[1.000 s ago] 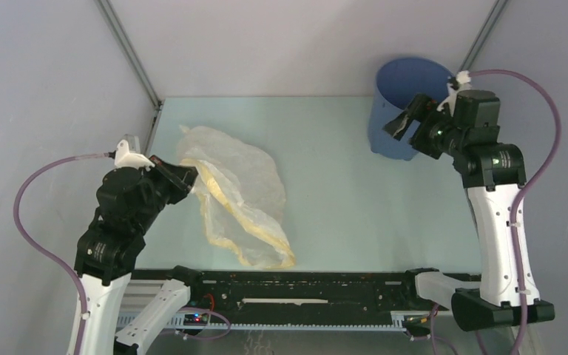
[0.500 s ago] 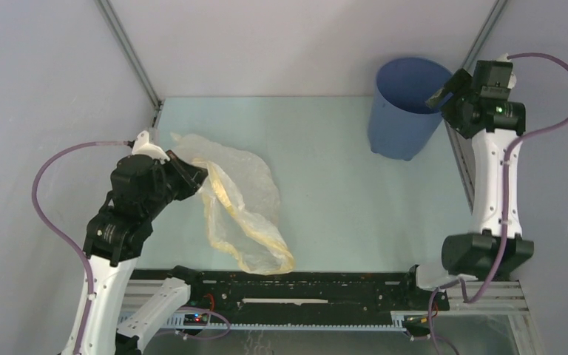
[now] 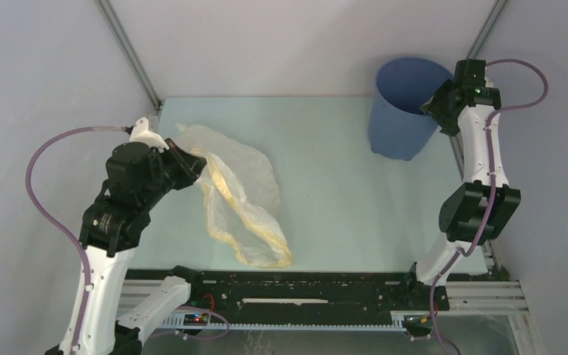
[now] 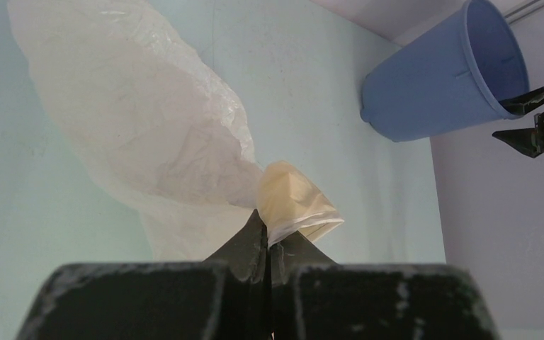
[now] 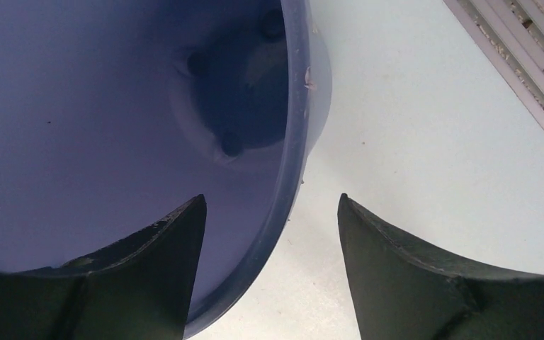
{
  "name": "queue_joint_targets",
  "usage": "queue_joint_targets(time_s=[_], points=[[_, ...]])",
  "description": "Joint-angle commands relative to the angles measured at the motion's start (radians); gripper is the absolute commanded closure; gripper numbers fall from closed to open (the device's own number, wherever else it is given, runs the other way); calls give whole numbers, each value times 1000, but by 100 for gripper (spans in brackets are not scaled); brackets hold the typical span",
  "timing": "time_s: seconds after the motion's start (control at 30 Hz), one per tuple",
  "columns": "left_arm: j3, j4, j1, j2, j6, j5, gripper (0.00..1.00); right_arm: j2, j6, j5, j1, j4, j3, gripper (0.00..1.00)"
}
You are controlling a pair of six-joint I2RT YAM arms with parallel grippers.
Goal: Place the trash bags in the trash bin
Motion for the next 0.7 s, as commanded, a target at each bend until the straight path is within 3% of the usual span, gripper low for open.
queue_joint_targets(time_s=[0.0, 0.33, 0.47, 0.6, 0.67], points=[[19, 66, 3, 24, -5, 41, 100, -35, 6, -8, 16, -26, 10, 28], [51, 104, 3, 90, -30, 68, 100, -194, 0, -157, 66, -40, -172, 74], [81, 91, 3, 98, -38, 81, 100, -241, -64, -188, 122, -82, -229, 82], [86, 67, 3, 82, -49, 61, 100, -253, -117, -201, 187, -168, -219, 100], [82, 65, 3, 75, -49, 64, 100, -276, -160, -225, 231, -187, -216, 100]])
